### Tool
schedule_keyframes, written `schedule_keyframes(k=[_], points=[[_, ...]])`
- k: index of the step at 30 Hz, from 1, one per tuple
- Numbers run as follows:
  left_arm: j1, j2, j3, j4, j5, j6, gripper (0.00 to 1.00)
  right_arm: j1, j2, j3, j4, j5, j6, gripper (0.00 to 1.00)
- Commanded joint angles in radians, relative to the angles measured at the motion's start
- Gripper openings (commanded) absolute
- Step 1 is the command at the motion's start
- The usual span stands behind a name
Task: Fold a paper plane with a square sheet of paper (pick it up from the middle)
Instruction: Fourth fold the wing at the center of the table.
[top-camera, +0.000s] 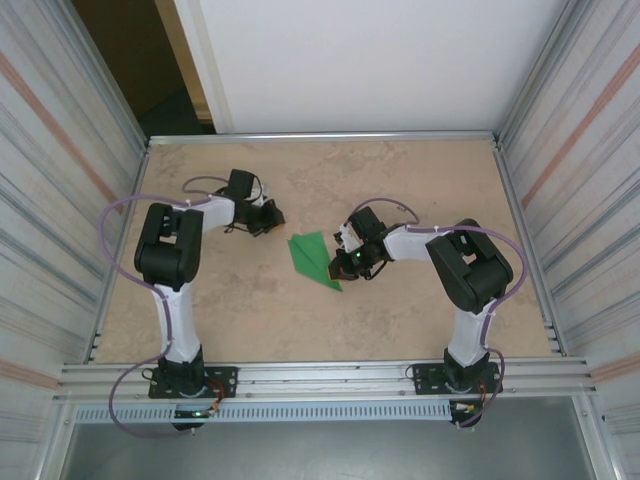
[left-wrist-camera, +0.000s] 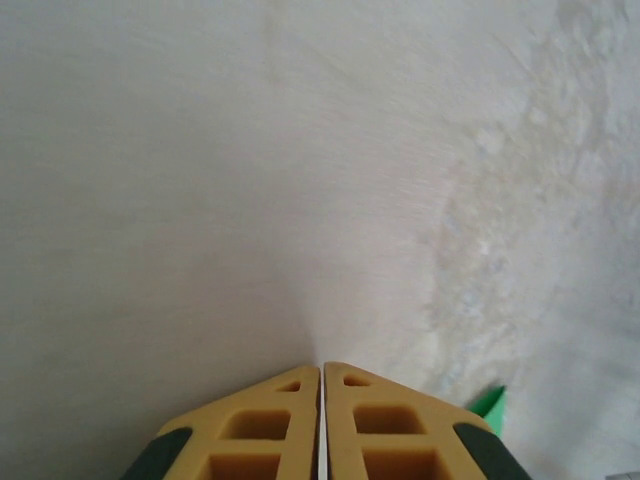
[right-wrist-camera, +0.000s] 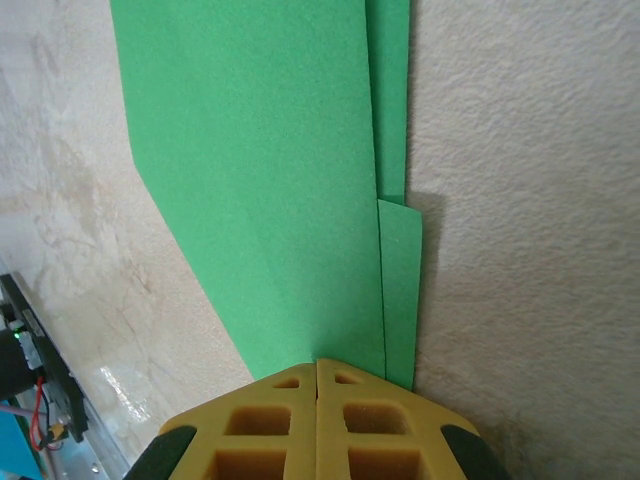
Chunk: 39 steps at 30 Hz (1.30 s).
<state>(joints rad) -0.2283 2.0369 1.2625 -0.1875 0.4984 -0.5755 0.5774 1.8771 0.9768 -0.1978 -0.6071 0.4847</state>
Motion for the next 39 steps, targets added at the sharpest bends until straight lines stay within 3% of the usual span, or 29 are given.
schedule_keyframes(k=[1,7,14,26,39], points=[[-0.015,-0.131,-0.031,-0.039,-0.015,0.011,0.11,-0.004,0.039,-0.031,-0.178,0.114,-0.025,0.02],[-0.154,-0.306,-0.222,0.116,-0.006,-0.098,0.12,0.001,0.018,-0.009,-0.154,0.075,-0.012,0.02],[-0.284,-0.205,-0.245,0.185,0.02,-0.149,0.1,0.001,-0.004,-0.007,-0.127,0.045,-0.009,0.03],[-0.298,-0.063,-0.216,0.051,-0.06,-0.132,0.07,0.015,-0.076,0.038,-0.041,-0.027,0.015,0.05],[-0.296,-0.051,-0.196,-0.042,-0.103,-0.128,0.07,0.021,0.08,0.138,-0.056,0.021,0.028,0.0]])
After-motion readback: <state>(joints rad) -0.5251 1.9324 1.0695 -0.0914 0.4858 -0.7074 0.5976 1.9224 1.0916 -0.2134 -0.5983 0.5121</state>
